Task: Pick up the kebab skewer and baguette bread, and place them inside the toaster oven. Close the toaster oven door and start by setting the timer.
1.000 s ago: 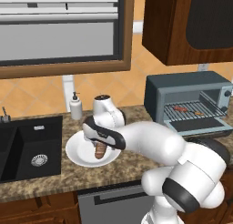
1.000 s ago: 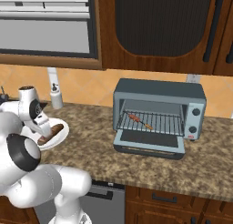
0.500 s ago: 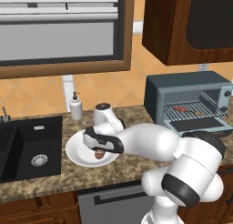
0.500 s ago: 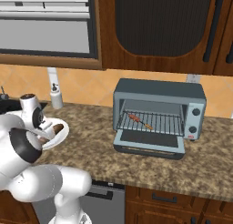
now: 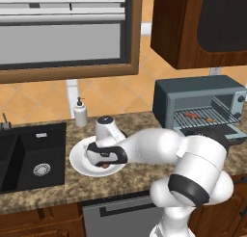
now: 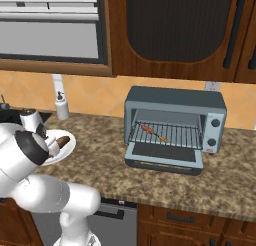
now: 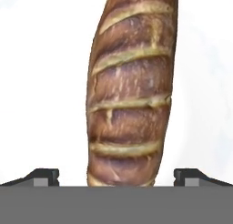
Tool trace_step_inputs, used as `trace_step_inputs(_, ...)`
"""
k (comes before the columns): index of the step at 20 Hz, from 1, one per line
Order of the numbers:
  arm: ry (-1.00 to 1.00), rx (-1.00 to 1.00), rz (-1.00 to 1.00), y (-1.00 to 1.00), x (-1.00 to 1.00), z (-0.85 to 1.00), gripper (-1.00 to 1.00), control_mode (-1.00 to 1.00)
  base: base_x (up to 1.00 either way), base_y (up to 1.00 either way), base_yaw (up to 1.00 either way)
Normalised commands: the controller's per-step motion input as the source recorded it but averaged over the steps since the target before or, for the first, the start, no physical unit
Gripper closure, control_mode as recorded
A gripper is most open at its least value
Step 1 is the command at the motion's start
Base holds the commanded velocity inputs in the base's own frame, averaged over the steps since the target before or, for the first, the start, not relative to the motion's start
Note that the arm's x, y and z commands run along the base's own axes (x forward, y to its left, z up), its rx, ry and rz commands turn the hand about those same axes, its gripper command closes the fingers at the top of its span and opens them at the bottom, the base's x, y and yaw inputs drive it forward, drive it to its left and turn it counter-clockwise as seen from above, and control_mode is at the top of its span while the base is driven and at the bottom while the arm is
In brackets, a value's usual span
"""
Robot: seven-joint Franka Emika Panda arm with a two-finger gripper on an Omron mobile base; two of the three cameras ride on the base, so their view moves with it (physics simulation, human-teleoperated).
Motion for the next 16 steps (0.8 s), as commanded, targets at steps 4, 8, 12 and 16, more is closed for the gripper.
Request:
trace_step_inputs(4,0.0,0.0,0.0,0.0,0.06,-0.19,-1.0,-1.0,0.0,0.0,0.0)
trace_step_inputs(8,0.0,0.0,0.0,0.0,0.09,-0.16,-1.0,-1.0,0.0,0.0,0.0)
trace_step_inputs(12,0.0,0.0,0.0,0.0,0.01,-0.09,1.0,-1.0,0.0,0.0,0.0)
trace_step_inputs(16,0.0,0.0,0.01,-0.01,0.0,-0.02,1.0,-1.0,0.0,0.0,0.0)
